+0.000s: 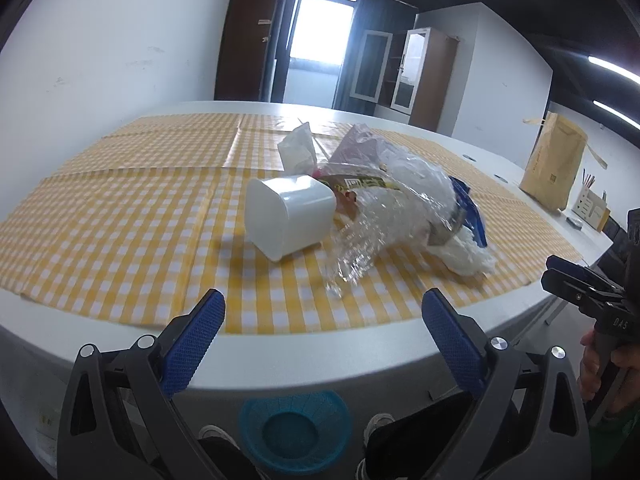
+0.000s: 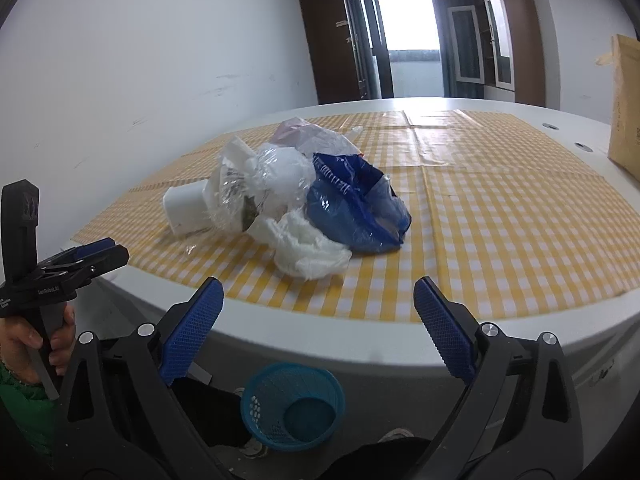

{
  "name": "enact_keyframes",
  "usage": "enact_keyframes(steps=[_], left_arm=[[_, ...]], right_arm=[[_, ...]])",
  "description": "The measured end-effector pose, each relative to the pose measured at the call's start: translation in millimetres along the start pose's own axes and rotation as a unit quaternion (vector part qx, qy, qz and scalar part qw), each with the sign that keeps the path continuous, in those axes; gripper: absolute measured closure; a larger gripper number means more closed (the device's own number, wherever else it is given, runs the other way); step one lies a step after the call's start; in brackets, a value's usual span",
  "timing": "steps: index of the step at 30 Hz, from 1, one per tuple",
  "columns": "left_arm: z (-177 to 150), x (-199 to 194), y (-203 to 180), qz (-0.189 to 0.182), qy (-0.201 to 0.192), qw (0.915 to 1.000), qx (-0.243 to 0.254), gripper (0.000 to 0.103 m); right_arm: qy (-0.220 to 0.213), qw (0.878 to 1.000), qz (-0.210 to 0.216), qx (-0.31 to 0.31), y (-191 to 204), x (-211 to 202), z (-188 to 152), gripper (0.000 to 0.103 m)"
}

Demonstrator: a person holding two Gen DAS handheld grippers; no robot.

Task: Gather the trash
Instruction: 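Grasp the white paper cup with the left tool while the right tool grasps the blue bag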

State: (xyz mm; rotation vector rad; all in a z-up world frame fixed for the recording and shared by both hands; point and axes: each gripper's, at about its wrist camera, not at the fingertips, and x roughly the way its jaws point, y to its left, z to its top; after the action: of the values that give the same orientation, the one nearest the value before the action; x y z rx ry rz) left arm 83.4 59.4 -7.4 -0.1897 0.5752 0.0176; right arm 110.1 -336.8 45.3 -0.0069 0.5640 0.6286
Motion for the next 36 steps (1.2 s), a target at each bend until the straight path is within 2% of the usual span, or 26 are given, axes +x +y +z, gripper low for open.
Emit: enact_keyframes(steps=[9, 15, 19, 22, 25, 27, 28, 30, 31, 34, 35, 36], left_arm=[[24, 35, 10, -0.002, 0.019, 0.9998, -0.002, 0.013], [35, 58, 15, -0.006, 0.038, 0.9993, -0.005, 0.023], [46, 70, 14, -0.009, 0.040, 0.9992, 0.004, 0.027], [50, 79, 16, -0.015, 0.049, 0.9987, 0.002, 0.033], [52, 89, 14, -0.041, 0.063, 0.9972, -0.003, 0.048], [52, 92, 10, -0.045, 0.065, 0.9969, 0.004, 0.070], [52, 93, 8, -0.046, 0.064, 0.9968, 0.007, 0.076], [51, 93, 4, -0.049, 0.062, 0.9968, 0.010, 0.098], [51, 92, 2, -0.048, 0.060, 0.9970, 0.013, 0.099], [50, 85, -4, -0.038, 0.043, 0.9982, 0.018, 0.100], [51, 84, -4, -0.037, 0.040, 0.9984, 0.016, 0.100], [51, 82, -5, -0.035, 0.037, 0.9986, 0.015, 0.100]], right_arm=[[0.024, 1.000, 0.005, -0.005, -11, 38, 29, 0.017], [0.041, 0.999, 0.015, -0.014, -13, 60, 47, 0.022], [0.055, 0.998, 0.022, -0.013, -15, 73, 57, 0.029], [0.067, 0.997, 0.016, -0.022, -14, 82, 58, 0.039], [0.079, 0.996, 0.022, -0.022, -14, 89, 59, 0.047], [0.081, 0.996, 0.019, -0.021, -13, 90, 57, 0.055], [0.082, 0.996, 0.019, -0.022, -13, 92, 57, 0.062], [0.082, 0.996, 0.019, -0.024, -14, 92, 56, 0.071], [0.082, 0.996, 0.019, -0.027, -13, 92, 55, 0.079], [0.072, 0.997, 0.014, -0.031, -12, 88, 55, 0.086], [0.066, 0.997, 0.011, -0.030, -13, 86, 54, 0.099], [0.061, 0.998, 0.009, -0.029, -13, 83, 55, 0.099]])
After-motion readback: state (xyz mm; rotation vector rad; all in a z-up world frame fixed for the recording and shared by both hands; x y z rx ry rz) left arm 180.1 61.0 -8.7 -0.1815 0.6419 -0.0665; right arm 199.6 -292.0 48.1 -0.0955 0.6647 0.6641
